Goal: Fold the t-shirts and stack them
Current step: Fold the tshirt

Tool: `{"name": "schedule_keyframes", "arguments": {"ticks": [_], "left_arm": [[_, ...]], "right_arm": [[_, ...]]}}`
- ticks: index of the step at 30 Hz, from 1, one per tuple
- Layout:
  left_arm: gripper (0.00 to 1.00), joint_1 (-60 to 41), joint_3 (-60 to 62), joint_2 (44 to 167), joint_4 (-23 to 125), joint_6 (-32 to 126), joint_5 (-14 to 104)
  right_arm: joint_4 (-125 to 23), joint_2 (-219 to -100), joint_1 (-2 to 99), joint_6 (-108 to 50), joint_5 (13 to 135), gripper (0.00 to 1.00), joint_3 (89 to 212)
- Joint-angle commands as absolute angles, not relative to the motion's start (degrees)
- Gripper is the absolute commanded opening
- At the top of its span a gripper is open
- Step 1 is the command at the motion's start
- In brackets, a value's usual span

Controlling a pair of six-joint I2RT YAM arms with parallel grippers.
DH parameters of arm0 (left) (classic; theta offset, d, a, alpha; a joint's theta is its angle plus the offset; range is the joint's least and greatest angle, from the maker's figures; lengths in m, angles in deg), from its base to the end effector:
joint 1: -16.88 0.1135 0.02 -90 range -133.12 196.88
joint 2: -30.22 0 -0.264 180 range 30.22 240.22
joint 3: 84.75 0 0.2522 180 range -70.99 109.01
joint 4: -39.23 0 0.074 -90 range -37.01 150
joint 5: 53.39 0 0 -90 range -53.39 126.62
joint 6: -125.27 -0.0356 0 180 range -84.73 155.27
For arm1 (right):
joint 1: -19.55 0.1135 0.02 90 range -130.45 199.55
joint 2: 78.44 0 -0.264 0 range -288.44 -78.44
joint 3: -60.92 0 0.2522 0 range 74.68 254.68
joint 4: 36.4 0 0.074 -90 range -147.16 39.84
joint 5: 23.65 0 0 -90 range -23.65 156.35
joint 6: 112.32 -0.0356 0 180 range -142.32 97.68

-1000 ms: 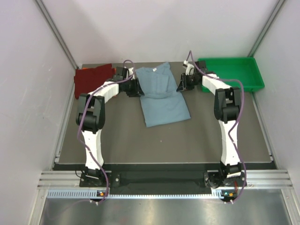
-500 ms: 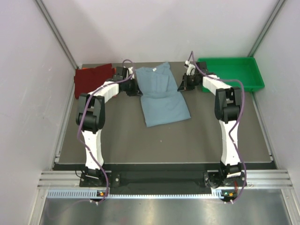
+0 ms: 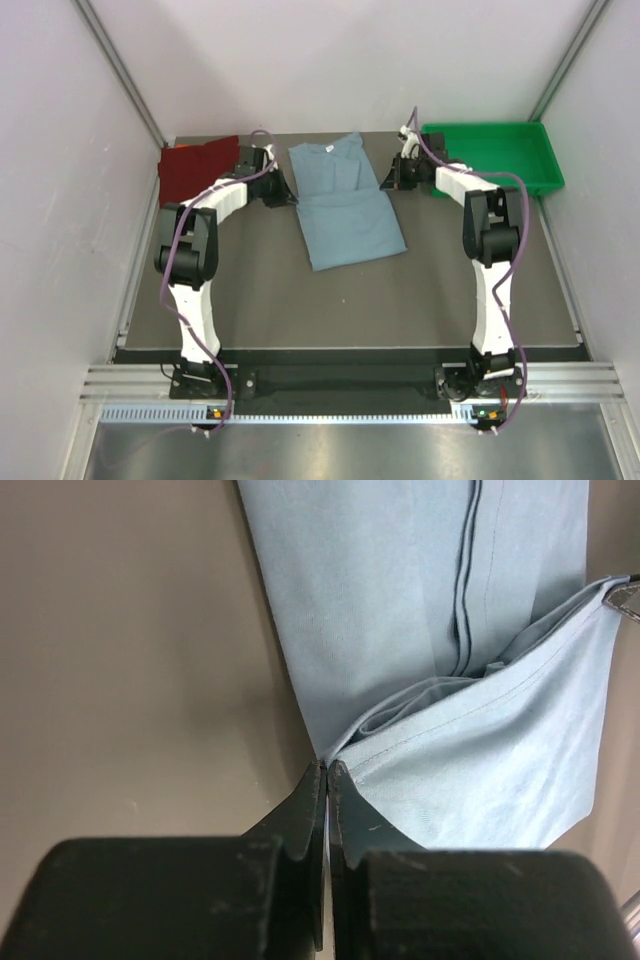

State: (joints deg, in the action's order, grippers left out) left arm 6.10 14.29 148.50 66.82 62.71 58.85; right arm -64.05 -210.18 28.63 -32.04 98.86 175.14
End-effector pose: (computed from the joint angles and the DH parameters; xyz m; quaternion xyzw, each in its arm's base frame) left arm 0.4458 -0.0986 0.1849 -0.0620 0.9131 -0.2876 0.2824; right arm 0.5002 0.0993 0.1608 -0.1018 0.8881 0.3151 0.3189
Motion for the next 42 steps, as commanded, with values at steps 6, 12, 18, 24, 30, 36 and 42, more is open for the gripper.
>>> {"name": "schedule_keyframes", "arguments": {"ticks": [6,12,18,24,30,36,42], "left_arm": [[0.00,7.5,15.1,149.0,61.1,64.2,61.3],[0.01,7.7,15.9,151.4,61.4,65.7,63.3],[0.31,7.7,16.1,150.6,65.0,66.6,60.6],[0.40,7.6,15.1,142.6,72.4,66.4,54.7],[0.43,4.2,1.8,131.8,69.3,67.7,57.9],[0.49,1.4,-12.3,125.8,61.2,71.2,63.8],[0.50,-1.4,-18.3,125.5,56.2,73.6,64.2]], "right_arm": [[-57.8,-208.0,27.5,-33.6,97.8,0.00,176.6],[-58.3,-210.0,27.5,-34.3,97.9,0.00,178.3],[-60.5,-209.8,27.6,-35.2,98.3,0.23,179.5],[-65.8,-200.6,27.6,-35.3,93.2,0.48,173.4],[-74.8,-190.1,27.6,-35.3,91.1,0.56,164.4],[-78.1,-184.1,27.6,-31.9,91.6,0.56,154.8],[-77.8,-182.6,27.7,-31.1,89.6,0.56,148.7]]}}
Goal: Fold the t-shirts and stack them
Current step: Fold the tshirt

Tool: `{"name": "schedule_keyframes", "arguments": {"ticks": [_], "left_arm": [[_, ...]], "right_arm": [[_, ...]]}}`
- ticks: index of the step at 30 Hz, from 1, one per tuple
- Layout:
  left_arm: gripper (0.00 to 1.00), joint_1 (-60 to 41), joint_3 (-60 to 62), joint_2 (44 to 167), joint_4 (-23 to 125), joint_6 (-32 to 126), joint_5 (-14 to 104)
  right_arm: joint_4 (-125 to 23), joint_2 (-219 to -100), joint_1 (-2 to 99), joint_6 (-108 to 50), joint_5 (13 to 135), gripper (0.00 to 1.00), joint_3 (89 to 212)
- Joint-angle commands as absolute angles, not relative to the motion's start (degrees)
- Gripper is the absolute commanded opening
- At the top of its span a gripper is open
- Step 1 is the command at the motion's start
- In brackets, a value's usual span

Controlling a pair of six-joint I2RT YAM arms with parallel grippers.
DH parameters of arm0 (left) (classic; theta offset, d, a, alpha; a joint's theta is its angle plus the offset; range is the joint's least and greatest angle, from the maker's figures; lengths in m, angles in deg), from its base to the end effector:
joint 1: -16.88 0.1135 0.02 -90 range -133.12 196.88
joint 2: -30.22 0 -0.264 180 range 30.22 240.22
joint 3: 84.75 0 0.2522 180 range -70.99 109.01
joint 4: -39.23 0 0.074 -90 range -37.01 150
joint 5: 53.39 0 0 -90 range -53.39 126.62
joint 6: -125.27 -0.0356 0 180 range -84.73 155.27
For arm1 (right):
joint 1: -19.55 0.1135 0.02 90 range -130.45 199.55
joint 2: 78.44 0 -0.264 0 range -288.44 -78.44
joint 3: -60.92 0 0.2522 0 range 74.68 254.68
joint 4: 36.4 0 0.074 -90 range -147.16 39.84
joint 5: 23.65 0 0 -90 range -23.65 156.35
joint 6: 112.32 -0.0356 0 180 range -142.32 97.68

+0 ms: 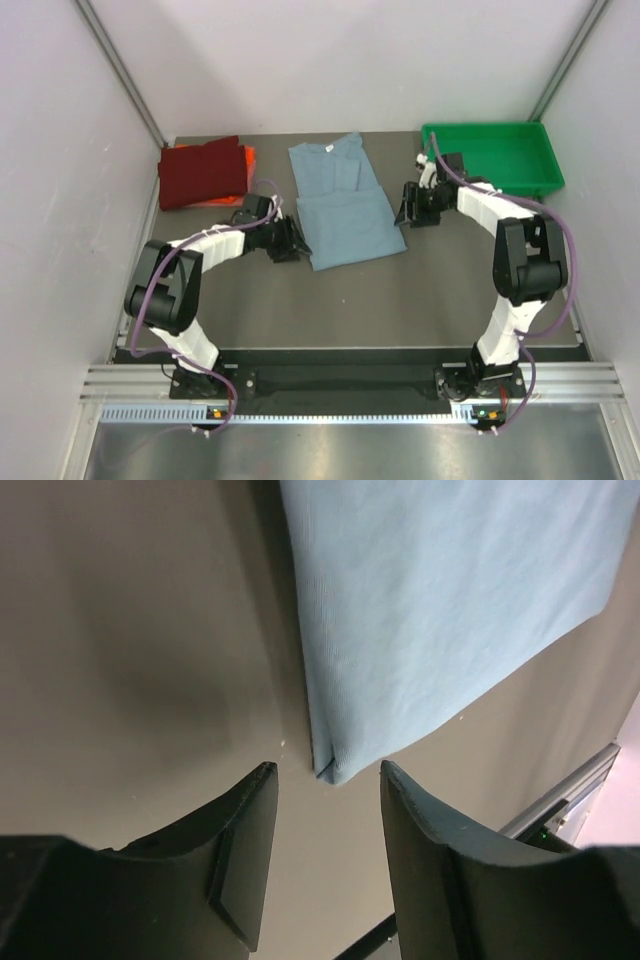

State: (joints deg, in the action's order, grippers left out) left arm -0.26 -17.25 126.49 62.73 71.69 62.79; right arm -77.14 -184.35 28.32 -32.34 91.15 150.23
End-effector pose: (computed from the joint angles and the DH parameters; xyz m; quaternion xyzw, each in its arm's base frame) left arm 0.3152 -0.1137 0.1707 -0.0821 0.9209 -0.3332 0.1846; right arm 0.3846 0.0744 0.2058 -0.0501 0.9379 0.2481 0.2373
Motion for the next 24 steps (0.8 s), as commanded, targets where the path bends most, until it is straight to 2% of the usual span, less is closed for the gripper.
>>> {"name": "schedule_keyframes", "arguments": {"ticks": [1,15,18,24], "left_arm": [[0.51,-1.7,-18.6,125.8,56.1,73.9,64.0],[0.50,-3.5,-22.1,128.0,57.0,76.1,59.0],[0.50,-3.6,-22.7,127.9,56.1,76.7,60.0],[0.51,-3.6,-24.7,126.1,54.7,77.3,61.0]], "right_arm": [[-77.6,-182.6,27.6,-31.2,88.9,0.56,148.2],[-73.2,-179.9,28.4,-33.3,89.6,0.52,136.8],[-72.1,-179.8,28.5,-33.7,90.4,0.47,135.0],[-71.2,-178.6,28.6,-34.1,91.1,0.30,133.0]]}}
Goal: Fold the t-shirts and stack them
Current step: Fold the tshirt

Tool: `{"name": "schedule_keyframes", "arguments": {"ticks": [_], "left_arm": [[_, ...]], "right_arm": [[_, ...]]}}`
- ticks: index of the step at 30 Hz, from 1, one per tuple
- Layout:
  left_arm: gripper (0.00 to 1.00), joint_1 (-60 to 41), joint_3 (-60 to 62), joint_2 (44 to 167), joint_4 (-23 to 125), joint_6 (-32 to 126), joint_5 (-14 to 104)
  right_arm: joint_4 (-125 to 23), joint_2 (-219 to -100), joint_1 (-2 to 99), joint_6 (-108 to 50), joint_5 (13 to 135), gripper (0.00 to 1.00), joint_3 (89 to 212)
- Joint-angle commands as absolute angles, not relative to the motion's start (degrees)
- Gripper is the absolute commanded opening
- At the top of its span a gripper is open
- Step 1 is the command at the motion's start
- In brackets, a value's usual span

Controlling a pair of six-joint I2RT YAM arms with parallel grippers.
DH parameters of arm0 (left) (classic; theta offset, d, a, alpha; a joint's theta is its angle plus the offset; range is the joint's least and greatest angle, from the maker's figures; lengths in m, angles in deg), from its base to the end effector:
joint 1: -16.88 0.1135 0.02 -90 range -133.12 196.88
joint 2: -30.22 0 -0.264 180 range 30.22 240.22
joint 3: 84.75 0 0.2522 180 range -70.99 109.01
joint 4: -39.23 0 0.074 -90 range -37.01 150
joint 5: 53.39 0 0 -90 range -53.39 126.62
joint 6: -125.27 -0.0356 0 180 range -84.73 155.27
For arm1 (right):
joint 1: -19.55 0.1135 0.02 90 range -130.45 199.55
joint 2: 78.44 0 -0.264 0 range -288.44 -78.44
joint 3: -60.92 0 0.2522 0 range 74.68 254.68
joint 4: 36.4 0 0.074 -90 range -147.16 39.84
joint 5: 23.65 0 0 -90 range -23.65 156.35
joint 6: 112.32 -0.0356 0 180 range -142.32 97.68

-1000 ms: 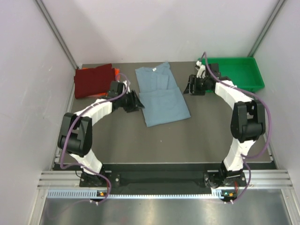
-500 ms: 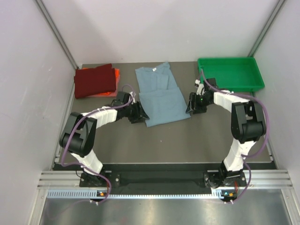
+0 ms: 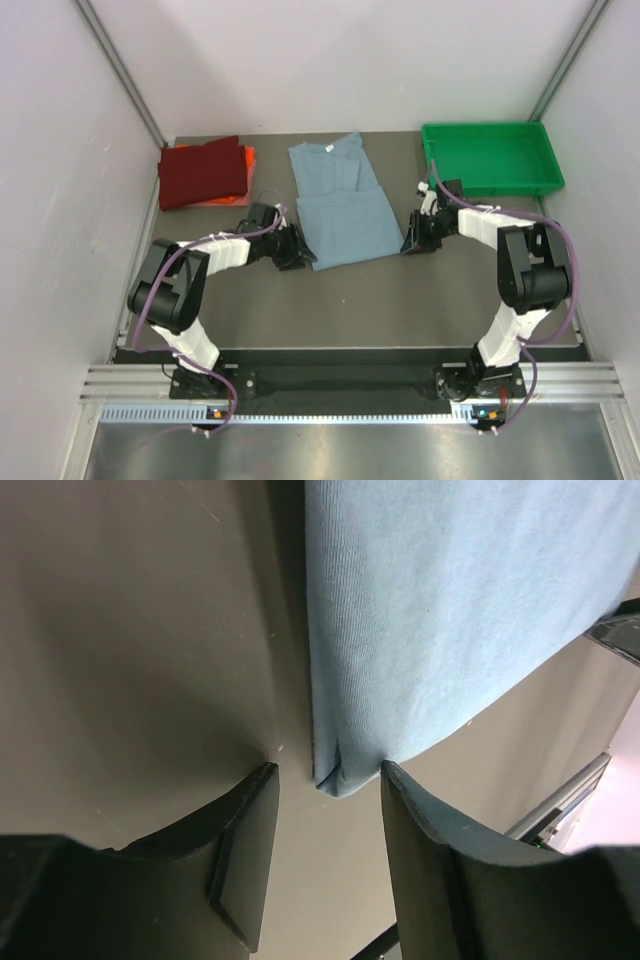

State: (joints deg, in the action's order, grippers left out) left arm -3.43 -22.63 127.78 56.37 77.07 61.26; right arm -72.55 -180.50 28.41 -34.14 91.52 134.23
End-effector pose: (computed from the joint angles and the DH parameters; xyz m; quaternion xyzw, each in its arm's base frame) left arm 0.2995 -0.1267 0.1445 -0.1052 0.9219 -0.3349 0.1642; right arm 0.3349 0.0675 0.1542 -0.0227 0.9536 0.2473 0.1705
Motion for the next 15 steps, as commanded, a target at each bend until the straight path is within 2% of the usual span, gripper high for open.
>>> {"name": "schedule_keyframes", "arguments": {"ticks": [1,3,4,6,12,14,15], "left_arm": [[0.51,-3.6,-25.5,125.6,54.1,77.5,61.0],[0.52,-3.6,-25.9,125.3,53.6,78.0,61.7],[0.53,-3.6,-26.1,125.2,53.7,78.1,61.8],[0.54,-3.6,-26.3,125.1,53.5,78.1,62.2],[0.55,-3.6,-26.4,125.7,54.0,77.8,62.5],[0.55,-3.6,-27.0,125.9,53.9,78.0,62.5],[0.55,-3.6,-27.3,125.7,54.0,78.0,62.5]], "right_arm": [[-71.2,-178.5,28.6,-34.2,90.9,0.24,132.8],[-70.6,-178.5,28.7,-34.4,90.9,0.15,132.4],[-70.5,-178.4,28.6,-34.5,91.2,0.07,131.9],[-69.9,-178.3,28.6,-34.8,91.7,0.00,131.5],[-69.8,-177.7,28.6,-34.7,91.8,0.00,130.8],[-70.6,-177.2,28.6,-34.5,91.2,0.06,131.0],[-70.8,-176.8,28.6,-34.2,91.0,0.14,131.2]]}}
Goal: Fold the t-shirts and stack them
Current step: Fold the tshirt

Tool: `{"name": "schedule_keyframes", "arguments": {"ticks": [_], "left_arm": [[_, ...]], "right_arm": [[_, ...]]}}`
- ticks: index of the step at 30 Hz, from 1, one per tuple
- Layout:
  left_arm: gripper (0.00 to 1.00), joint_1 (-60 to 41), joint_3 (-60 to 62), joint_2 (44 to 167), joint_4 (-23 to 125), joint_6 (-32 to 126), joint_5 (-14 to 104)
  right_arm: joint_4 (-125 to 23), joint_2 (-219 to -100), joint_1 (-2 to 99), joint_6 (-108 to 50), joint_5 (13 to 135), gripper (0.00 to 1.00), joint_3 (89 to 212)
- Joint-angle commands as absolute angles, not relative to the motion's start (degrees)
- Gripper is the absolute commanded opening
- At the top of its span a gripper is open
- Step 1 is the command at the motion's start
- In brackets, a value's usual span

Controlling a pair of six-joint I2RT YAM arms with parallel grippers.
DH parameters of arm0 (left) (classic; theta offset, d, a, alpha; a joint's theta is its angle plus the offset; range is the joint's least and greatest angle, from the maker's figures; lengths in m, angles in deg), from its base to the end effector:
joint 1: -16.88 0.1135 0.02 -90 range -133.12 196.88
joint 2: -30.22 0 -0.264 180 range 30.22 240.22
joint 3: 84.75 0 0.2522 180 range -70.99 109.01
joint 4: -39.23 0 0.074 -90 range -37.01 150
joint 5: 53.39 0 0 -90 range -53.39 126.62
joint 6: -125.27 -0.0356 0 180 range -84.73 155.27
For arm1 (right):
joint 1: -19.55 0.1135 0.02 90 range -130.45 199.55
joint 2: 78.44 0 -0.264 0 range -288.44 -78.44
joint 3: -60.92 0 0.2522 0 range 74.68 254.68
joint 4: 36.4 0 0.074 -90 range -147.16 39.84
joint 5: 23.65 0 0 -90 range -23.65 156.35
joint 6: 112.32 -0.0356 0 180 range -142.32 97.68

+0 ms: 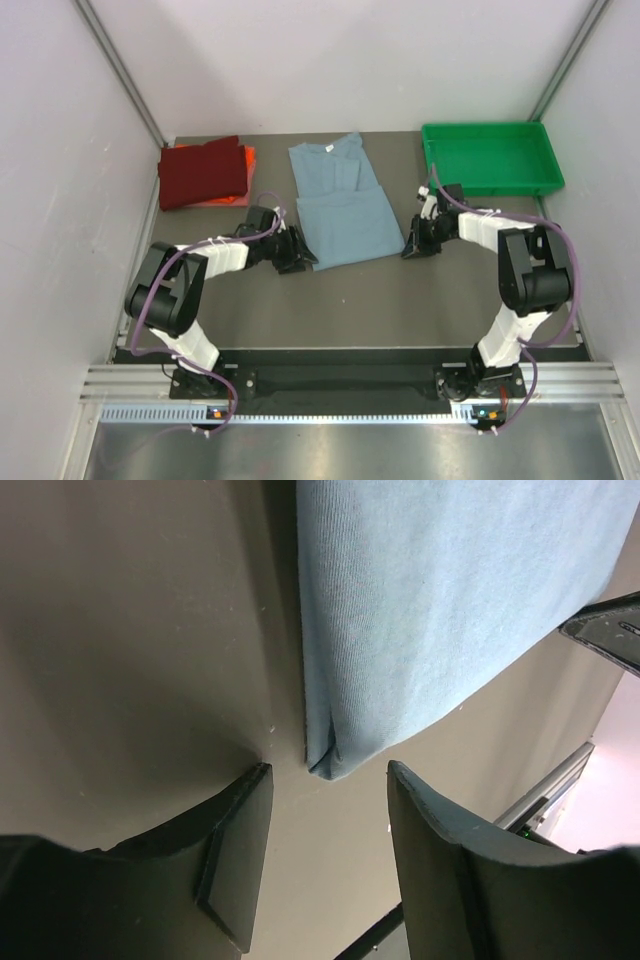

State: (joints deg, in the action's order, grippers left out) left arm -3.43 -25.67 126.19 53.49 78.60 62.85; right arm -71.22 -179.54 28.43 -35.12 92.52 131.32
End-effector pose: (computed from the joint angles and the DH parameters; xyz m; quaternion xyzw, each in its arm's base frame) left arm 0.2905 -0.1243 0.1422 -0.1093 0.9151 -0.3527 0.1623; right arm 0.3252 0.0667 0.1474 -0.0154 0.9530 0.2561 0.1612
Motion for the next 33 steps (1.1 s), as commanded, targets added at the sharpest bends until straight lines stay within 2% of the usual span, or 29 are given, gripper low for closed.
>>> {"name": "schedule_keyframes", "arguments": {"ticks": [1,3,10,18,21,23,25,26,28,29,30,33], "left_arm": [[0.55,-3.6,-27.9,125.7,54.0,78.2,62.4],[0.56,-3.6,-28.4,125.3,54.0,78.7,62.5],[0.54,-3.6,-30.0,126.9,51.0,79.8,63.2],[0.50,-3.6,-29.4,130.6,48.7,81.0,63.9],[0.45,-3.5,-29.0,131.6,48.4,80.9,63.9],[0.37,-3.5,-28.6,132.3,48.5,80.8,64.1],[0.28,-3.5,-27.9,133.0,48.7,80.6,64.5],[0.13,-3.5,-27.4,133.8,49.2,80.5,64.9],[0.00,-3.5,-25.8,134.4,51.6,79.7,65.0],[0.00,-3.5,-25.5,134.5,52.5,79.1,64.7],[0.00,-3.4,-24.9,134.2,52.7,78.9,64.6],[0.00,-3.4,-24.5,131.7,59.7,76.3,62.5]], "right_arm": [[-71.4,-176.5,28.6,-34.0,90.7,0.20,131.5],[-71.9,-176.1,28.6,-33.6,89.7,0.29,131.8],[-72.1,-177.1,28.1,-33.5,88.8,0.38,134.7],[-71.3,-182.0,27.7,-33.4,91.5,0.41,138.5],[-71.1,-182.2,27.8,-33.5,91.9,0.41,138.0],[-70.6,-182.1,27.8,-33.6,92.2,0.41,137.0],[-70.0,-181.8,27.8,-33.7,92.7,0.39,135.7],[-69.8,-181.8,27.8,-33.7,92.9,0.38,135.3],[-69.9,-182.0,27.8,-33.7,93.0,0.24,134.7],[-69.9,-181.9,27.8,-33.9,93.0,0.15,134.4],[-69.9,-181.5,27.8,-34.3,93.3,0.00,133.6],[-69.9,-178.6,28.2,-35.2,93.1,0.00,130.9]]}}
